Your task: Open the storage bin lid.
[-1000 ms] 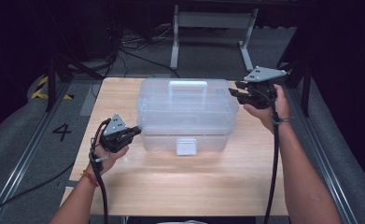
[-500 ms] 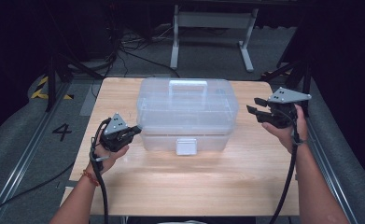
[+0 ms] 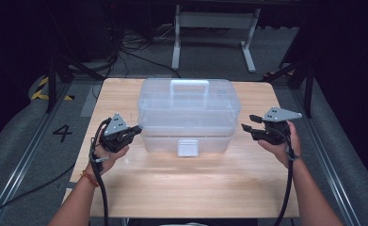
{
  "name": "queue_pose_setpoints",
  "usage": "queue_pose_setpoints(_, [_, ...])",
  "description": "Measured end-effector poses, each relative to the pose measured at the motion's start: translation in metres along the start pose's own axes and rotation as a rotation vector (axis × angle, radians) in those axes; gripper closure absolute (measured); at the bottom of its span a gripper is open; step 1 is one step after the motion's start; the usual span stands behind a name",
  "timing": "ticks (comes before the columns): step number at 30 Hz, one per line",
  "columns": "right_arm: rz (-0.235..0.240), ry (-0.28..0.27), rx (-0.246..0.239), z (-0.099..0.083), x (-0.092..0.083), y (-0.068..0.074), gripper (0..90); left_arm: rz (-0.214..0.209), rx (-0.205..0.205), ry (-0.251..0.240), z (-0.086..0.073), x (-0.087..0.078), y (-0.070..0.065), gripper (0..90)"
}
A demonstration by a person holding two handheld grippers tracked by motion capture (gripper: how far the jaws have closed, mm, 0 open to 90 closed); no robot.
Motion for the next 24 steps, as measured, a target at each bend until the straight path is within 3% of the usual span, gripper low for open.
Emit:
queue_pose_setpoints(2, [0.023, 0.013, 0.009, -0.008, 0.007, 0.001, 48.4, -0.001, -0.004, -0.004, 0.001, -0.001, 0.001, 89.5])
queue_pose_setpoints(7, [0.021, 0.009, 0.002, -0.01, 0.016, 0.003, 47.6, -0.003, -0.007, -0.01, 0.006, -0.001, 0.002, 89.6])
queue_pose_setpoints(13, [-0.002, -0.062, -0.025, -0.005, 0.021, 0.007, 50.4, -0.008, -0.01, -0.015, 0.005, 0.0, 0.001, 89.5])
queue_pose_setpoints(24, [-0.044, -0.105, -0.053, -0.003, 0.026, 0.01, 51.0, -0.005, -0.007, -0.028, 0.005, 0.001, 0.0, 89.5])
Point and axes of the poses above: each handheld gripper's, and its own axes: x roughly forward along the jaws, z roughly out of its top, y roughly to its left, the point moved 1 cm from there along x, roughly forward along the jaws, and after that the axes turned 14 degrees about z, right-handed, at the moved point
